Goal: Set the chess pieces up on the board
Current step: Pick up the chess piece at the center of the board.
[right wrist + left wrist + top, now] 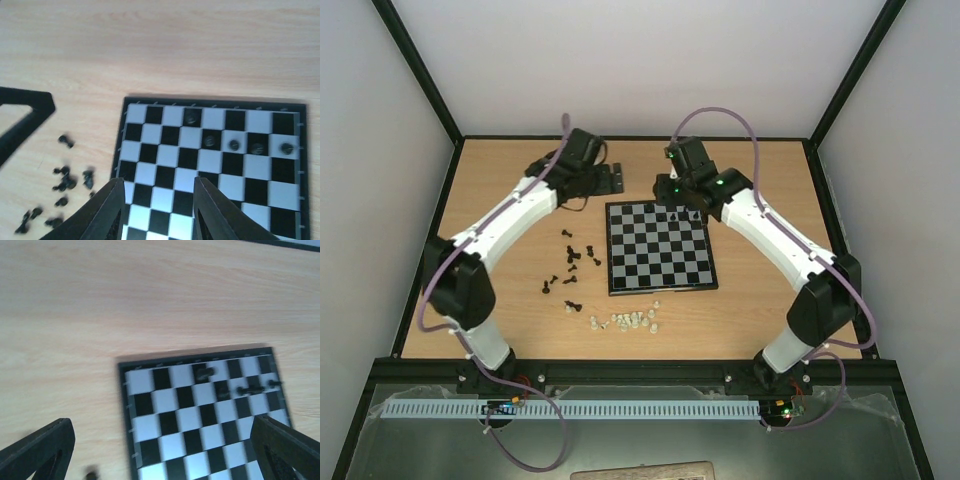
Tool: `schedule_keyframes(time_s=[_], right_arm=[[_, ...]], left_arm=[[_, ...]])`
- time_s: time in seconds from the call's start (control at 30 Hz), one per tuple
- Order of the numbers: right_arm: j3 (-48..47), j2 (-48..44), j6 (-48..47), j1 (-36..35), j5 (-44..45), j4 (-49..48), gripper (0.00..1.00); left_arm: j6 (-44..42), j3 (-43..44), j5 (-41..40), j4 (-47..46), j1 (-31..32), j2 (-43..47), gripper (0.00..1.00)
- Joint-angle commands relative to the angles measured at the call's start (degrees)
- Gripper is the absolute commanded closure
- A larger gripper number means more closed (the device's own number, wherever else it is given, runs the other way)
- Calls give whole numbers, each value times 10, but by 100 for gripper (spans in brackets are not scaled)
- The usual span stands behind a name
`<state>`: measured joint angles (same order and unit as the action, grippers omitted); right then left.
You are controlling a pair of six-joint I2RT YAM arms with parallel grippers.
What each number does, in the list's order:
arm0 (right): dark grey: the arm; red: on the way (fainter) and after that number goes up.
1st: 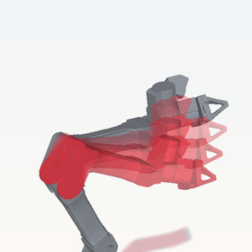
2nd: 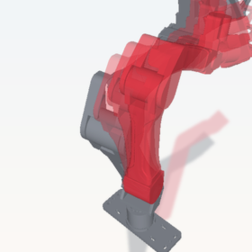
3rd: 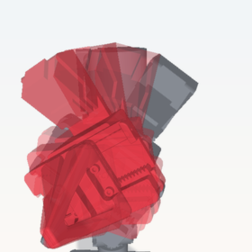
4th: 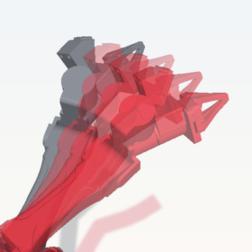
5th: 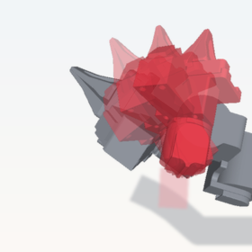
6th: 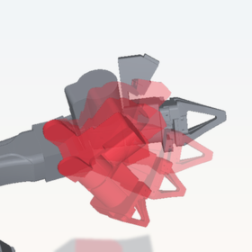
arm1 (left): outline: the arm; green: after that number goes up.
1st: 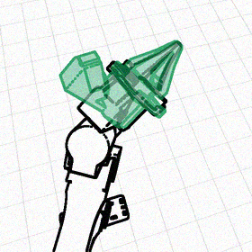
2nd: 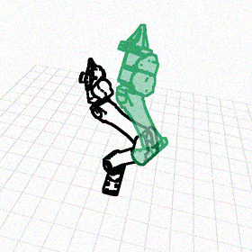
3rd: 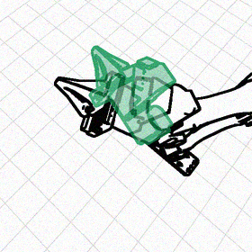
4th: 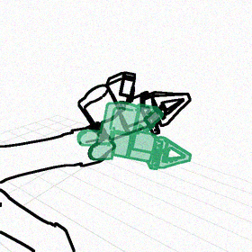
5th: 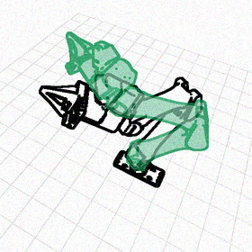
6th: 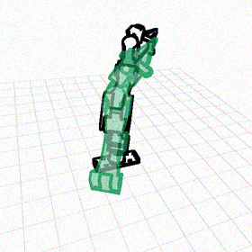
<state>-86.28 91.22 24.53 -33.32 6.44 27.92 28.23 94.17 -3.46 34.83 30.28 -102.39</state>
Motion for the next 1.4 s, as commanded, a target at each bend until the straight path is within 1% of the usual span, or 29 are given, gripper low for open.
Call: schedule_keyframes(time_s=[0.0, 0.07, 0.17, 0.27, 0.4, 0.53, 0.63, 0.93, 1.37], right_arm=[[-20, 56, -21, -38, -86, 8, 62], [-55, 103, -39, -69, -106, 28, 63], [-119, 181, -68, -120, -101, 59, 65], [-182, 258, -81, -150, -102, 77, 66], [-273, 339, -102, -179, -93, 106, 68], [-356, 416, -123, -202, -78, 138, 69], [-399, 453, -121, -206, -78, 149, 69], [-460, 518, -117, -206, -68, 161, 72], [-485, 555, -119, -206, -63, 158, 73]], left_arm=[[49, -143, -15, -53, -61, 94, 1], [66, -217, 3, -85, -91, 145, 1], [84, -311, 18, -126, -119, 223, 1], [100, -368, 13, -133, -128, 288, 1], [113, -410, -2, -129, -133, 374, 1], [112, -433, -6, -114, -147, 435, 1], [112, -445, -5, -101, -162, 471, 1], [108, -449, 0, -78, -197, 546, 1], [96, -449, 19, -87, -212, 528, 1]])
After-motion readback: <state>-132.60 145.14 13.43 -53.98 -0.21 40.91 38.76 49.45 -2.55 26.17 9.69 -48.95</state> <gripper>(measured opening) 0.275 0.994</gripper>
